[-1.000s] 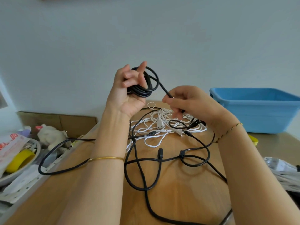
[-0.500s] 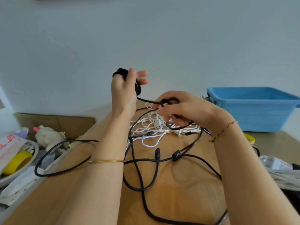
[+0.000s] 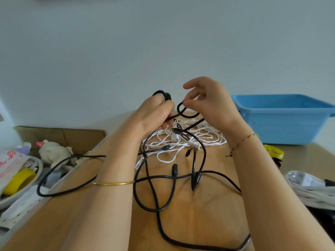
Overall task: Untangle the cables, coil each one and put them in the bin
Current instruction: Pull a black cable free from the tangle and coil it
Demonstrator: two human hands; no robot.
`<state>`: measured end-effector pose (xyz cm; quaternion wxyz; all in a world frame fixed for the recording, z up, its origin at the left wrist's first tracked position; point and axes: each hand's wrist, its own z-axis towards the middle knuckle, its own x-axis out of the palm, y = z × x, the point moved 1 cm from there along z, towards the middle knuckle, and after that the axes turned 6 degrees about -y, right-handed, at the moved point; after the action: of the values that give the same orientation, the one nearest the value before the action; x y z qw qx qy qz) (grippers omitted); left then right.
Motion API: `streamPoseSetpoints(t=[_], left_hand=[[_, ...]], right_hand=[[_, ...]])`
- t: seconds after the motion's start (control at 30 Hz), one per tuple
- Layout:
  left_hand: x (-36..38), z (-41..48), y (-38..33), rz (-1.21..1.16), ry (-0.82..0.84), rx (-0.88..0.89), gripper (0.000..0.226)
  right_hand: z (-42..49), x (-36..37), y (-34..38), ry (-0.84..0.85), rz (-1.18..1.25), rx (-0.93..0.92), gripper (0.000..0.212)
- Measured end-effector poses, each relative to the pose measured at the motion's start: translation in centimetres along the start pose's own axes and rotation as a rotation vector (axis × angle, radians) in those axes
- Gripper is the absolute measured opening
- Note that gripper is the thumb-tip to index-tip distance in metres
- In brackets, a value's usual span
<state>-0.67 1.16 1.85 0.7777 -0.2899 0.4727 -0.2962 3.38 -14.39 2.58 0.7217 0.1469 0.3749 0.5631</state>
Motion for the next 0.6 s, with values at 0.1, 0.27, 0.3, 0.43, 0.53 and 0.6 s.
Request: streamPoseSetpoints(t=[0.1,0.27,0.3,0.43,0.53,0.6], left_hand=[[-0.4,-0.2,-0.1,0.196,0.089,0.01,0.037],[-0.5,-0.6,-0.3,0.229,0.218,0.024,0.032],[-0.6,-0.8,-0.5,0.179,0.243,0.019,0.032],[-1.3,-1.5,-1.5,-0.144,0.39,-0.018,0.023],[-2.3,-1.9,-1.3,-0.241,0.478,0.026,0.041],[-3.1,-2.0,-1.1,-0.295,0.469,0.034,0.043]], right_hand=[[0.2,-0.6,0.0,-0.153,0.023,-0.068,0.024],[0.1,-0.4,0.2,-0.298,0.088,-0.107,0.021],[0.1,-0.3,0.0,-0.324,0.095,-0.1,0.02],[0.2,-0.3,-0.7,-0.392,0.109,-0.046,0.012],[0.2,-0.3,-0.9,-0.383,0.114,-0.013,0.012],[0.2,-0.2,-0.9,-0.356,0.125,0.002,0.012]])
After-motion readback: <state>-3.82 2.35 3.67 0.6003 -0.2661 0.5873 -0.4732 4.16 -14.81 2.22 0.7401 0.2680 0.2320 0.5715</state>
